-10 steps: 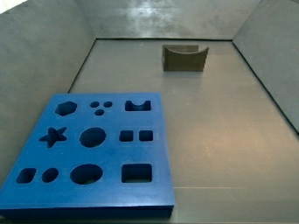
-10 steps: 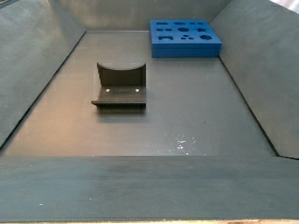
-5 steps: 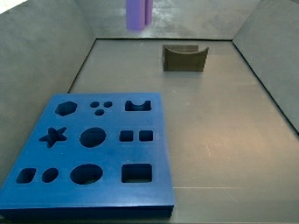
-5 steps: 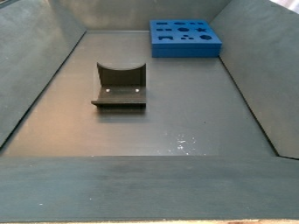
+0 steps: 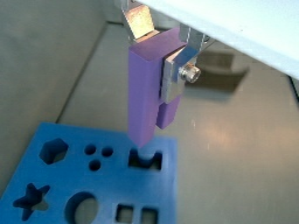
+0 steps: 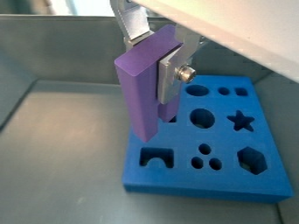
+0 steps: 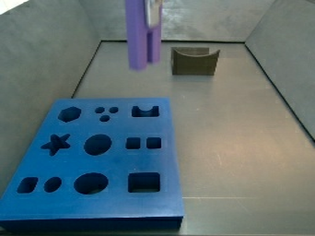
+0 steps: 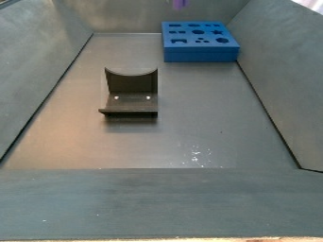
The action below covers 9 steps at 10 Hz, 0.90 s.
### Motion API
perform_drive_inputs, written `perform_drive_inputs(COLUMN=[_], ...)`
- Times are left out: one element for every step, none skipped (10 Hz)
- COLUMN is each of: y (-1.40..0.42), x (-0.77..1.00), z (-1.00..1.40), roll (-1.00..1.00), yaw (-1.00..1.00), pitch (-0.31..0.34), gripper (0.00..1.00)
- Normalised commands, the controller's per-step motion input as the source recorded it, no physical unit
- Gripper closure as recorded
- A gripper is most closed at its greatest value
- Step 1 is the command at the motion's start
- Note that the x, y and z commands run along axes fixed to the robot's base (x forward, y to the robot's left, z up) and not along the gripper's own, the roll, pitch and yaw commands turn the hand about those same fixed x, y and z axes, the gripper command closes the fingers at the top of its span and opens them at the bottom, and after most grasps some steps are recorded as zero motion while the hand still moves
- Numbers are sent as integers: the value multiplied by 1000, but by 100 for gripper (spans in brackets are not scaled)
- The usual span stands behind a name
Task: Pick up the double-square object. Move to above the board. Insert the double-square object.
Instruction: Insert the double-square object.
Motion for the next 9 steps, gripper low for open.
perform_drive_inputs(y=[-546,-523,-354,-206,-60,-37,-14,0,0], x=[0,0,0,0,0,0,0,0,0], z=[-391,-397,-420,-434,-314,-231,-126,-114,-134], roll=[57,57,49,26,0,0,-86,-120,-129], yaw=[-706,-723,-843,-949,-1000,-1000,-1000,-1000,-957], pitch=[0,0,0,0,0,-9,-154,-237,-346], gripper=[100,100,100,100,100,100,100,100,100])
